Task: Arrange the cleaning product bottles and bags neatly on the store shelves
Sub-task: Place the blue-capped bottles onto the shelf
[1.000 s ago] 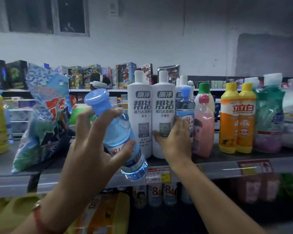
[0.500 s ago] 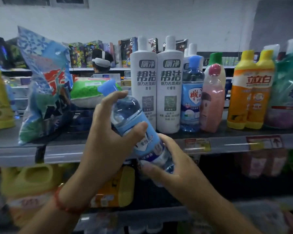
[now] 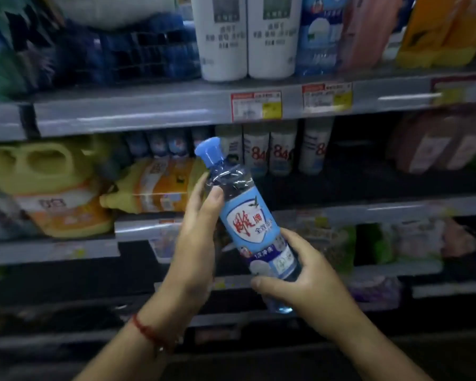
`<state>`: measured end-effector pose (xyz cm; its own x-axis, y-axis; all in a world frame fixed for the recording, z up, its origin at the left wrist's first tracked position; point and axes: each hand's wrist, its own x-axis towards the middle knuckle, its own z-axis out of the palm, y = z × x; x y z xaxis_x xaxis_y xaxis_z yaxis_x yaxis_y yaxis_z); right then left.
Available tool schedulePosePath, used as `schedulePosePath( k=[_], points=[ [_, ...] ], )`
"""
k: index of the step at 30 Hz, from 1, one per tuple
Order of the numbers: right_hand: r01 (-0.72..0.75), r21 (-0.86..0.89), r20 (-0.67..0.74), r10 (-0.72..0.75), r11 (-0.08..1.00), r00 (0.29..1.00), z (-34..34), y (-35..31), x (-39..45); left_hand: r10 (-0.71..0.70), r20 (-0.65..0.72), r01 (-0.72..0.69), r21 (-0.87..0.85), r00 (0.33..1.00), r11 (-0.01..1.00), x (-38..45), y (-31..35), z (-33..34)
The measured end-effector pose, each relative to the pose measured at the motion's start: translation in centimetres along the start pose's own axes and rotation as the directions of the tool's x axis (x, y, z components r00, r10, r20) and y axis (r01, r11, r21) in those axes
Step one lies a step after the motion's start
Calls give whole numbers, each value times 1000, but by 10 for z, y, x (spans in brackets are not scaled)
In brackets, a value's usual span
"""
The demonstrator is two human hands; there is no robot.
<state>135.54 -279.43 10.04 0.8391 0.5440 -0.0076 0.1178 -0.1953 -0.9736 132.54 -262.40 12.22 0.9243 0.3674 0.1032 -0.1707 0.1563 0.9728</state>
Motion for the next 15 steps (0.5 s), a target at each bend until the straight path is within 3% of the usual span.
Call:
schedulePosePath(
  k=[2,5,15],
  points=[
    [-47,19,26,46,999,999,7,17,-8,-148,35,151,-83,988,985,-15,-19,1],
    [-113,52,41,111,992,993,15,42,-18,-223,-19,219,-135,975,966,-32,-39,1],
    [-246,286,200,194,926,961,53,78,-33,-164,-106,176,125,981,976,-51,-55,1]
  ],
)
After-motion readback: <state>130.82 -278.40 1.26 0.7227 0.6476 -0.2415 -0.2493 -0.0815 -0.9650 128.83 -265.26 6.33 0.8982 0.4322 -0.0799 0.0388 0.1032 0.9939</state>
